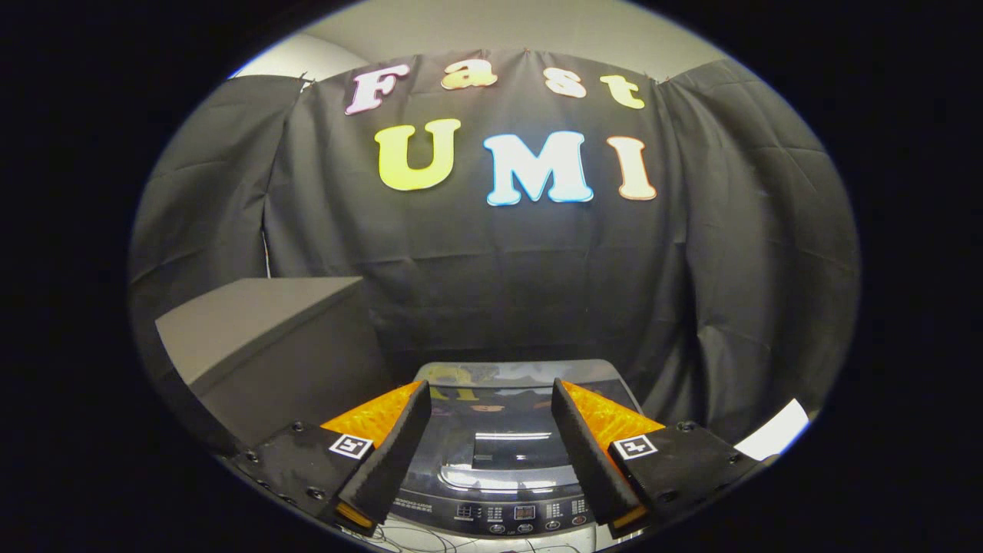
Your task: Put the clothes into the washing machine and then close the washing machine lid.
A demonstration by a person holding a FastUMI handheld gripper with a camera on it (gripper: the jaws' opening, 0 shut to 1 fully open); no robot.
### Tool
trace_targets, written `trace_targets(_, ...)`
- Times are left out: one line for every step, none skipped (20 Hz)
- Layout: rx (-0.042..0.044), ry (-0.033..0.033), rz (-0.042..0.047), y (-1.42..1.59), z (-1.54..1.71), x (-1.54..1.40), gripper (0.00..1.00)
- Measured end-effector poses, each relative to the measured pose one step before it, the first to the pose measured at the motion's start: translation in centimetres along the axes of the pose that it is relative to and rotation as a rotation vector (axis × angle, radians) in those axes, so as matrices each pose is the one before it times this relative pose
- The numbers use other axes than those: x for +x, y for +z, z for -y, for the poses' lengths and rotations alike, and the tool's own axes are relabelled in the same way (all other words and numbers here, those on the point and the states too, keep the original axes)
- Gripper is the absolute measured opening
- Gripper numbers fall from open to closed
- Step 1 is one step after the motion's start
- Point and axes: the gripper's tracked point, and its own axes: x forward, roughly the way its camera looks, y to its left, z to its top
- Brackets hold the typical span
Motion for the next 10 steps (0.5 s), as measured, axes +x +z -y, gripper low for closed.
trace_targets(0.00396,-0.00336,0.00488,0.391,-0.162,-0.928,0.98)
trace_targets(0.00701,-0.00036,0.01109,0.584,-0.241,-0.940,0.98)
trace_targets(0.00522,0.00303,0.01617,0.737,-0.270,-0.993,0.98)
trace_targets(0.00103,-0.00167,0.01318,0.718,-0.158,-0.980,0.98)
trace_targets(-0.00179,-0.00363,0.01258,0.474,-0.087,-0.882,0.98)
trace_targets(-0.00131,-0.00390,0.01679,0.683,0.010,-1.048,0.98)
trace_targets(0.00014,-0.00209,0.01506,0.687,-0.072,-0.941,0.98)
trace_targets(0.00036,-0.00195,0.01228,0.378,-0.078,-0.997,0.98)
trace_targets(-0.00075,-0.00428,0.01098,0.541,0.057,-0.830,0.98)
trace_targets(0.00074,-0.00386,0.01109,0.520,-0.016,-0.968,0.98)
